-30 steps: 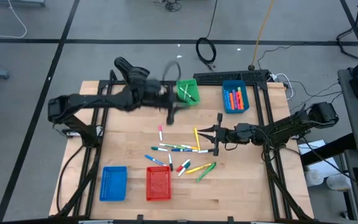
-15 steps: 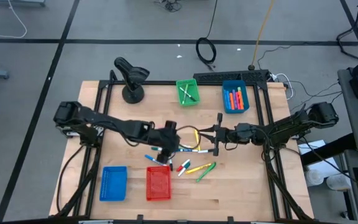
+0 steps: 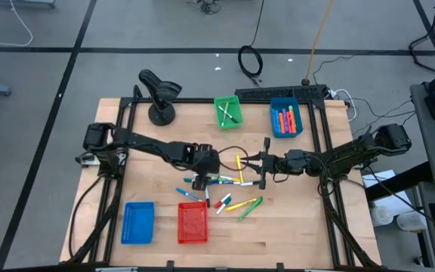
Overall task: Pick & Place Markers
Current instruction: Put the green thin dry erase marker into the green bin
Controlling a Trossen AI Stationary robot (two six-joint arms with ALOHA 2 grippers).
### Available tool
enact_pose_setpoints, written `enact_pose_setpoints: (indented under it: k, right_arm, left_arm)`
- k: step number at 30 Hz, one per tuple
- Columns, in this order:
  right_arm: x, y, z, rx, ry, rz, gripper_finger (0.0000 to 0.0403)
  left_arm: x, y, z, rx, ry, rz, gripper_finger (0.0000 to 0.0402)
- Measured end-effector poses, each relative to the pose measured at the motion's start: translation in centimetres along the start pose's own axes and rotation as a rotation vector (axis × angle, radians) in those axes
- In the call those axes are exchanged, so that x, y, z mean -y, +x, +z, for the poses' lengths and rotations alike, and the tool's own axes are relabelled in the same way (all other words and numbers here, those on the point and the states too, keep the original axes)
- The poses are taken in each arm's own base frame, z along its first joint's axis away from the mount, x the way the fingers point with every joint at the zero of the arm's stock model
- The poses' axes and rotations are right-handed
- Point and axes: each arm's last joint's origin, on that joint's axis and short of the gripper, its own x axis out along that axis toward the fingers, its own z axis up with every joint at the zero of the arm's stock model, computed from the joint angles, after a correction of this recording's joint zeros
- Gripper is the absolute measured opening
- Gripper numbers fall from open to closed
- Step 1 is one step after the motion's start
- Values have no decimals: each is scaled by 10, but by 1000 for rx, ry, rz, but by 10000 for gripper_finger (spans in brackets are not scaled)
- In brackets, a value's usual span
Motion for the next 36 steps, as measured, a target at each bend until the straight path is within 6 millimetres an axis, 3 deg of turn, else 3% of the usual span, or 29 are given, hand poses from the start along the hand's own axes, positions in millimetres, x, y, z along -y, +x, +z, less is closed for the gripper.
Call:
enact_pose_setpoints:
  k: [10,19,23,32,36]
  right_arm:
    - [0,0,-1,-6,-2,1,34]
    - [0,0,0,-5,-2,1,34]
    - [0,0,0,-4,-2,2,34]
    - [0,0,0,-3,-1,1,34]
    - [0,0,0,-3,-1,1,34]
  left_arm:
    - [-6,29,-12,-89,-55,-88,235]
    - [-6,32,-13,-94,-55,-85,223]
    - [-4,32,-14,-103,-29,-115,180]
    - [-2,32,-14,-113,-32,-119,26]
    - [-5,32,-15,-116,-66,-106,25]
